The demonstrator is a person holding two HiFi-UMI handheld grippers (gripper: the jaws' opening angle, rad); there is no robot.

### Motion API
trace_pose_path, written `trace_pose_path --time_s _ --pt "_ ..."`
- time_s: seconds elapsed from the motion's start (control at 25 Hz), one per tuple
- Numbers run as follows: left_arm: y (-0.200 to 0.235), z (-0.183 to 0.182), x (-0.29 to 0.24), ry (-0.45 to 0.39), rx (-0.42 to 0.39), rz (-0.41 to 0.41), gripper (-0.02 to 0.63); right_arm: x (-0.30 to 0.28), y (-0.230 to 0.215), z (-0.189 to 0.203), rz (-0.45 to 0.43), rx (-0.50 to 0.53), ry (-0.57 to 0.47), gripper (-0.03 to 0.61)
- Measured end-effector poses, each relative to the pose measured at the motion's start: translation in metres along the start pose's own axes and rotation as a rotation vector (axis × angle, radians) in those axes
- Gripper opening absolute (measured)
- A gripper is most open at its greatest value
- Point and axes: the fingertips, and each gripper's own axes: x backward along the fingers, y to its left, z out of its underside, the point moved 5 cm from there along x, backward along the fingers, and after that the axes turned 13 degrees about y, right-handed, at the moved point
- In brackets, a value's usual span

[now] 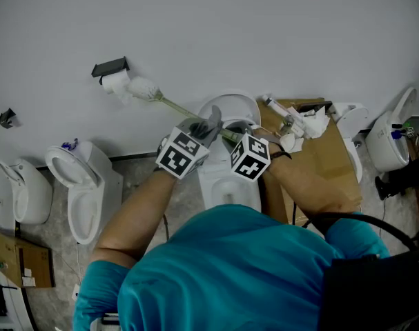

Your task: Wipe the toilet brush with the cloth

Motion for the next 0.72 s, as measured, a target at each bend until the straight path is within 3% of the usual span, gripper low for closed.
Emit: trace_pose_path --time_s 0.72 --pt "0.027 0.004 0.022 -0.01 0.005 -0.103 0.021 0.003 0.004 0.007 -0.002 0.001 -0.008 0.1"
